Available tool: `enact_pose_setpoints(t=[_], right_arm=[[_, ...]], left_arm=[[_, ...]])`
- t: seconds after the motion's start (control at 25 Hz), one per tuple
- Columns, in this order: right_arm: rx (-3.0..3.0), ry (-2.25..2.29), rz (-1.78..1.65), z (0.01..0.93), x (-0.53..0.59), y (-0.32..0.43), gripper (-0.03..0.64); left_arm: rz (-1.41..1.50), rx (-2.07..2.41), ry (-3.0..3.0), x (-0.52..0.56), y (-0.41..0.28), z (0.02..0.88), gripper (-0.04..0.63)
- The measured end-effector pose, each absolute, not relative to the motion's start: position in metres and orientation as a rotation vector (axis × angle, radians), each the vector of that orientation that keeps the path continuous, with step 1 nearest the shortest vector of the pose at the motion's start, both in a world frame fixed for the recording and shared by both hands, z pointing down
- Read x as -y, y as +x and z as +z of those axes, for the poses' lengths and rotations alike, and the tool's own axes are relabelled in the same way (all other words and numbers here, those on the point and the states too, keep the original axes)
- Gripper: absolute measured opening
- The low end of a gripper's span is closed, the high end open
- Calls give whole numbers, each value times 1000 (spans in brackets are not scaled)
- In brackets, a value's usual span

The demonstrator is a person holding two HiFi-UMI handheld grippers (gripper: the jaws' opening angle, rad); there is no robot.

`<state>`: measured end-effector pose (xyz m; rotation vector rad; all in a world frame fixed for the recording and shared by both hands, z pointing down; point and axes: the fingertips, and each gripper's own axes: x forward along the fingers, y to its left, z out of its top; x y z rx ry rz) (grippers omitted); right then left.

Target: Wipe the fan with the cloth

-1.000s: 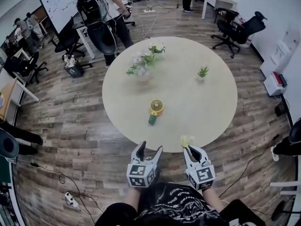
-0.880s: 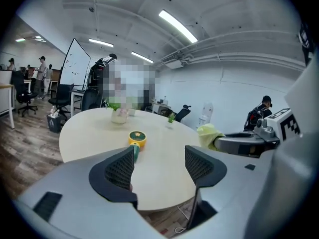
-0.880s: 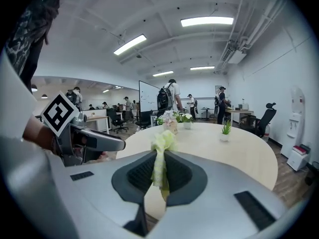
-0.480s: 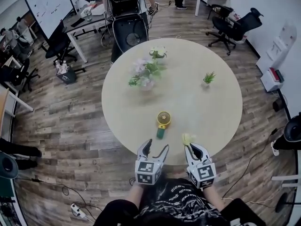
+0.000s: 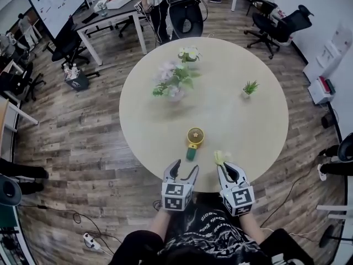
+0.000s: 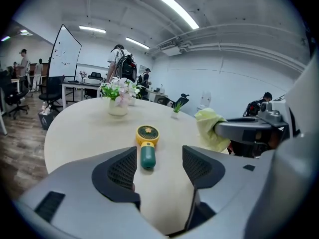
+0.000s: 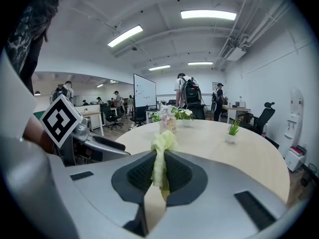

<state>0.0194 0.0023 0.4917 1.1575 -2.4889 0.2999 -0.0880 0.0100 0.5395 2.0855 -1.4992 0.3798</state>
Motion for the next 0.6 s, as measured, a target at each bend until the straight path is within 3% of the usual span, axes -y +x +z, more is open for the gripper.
enact_pose_setpoints(t=[0.6], right_arm=[[2551,1023,308,485,55,43,44]], left_arm=[[541,1558,1887,27,-75,591,311]])
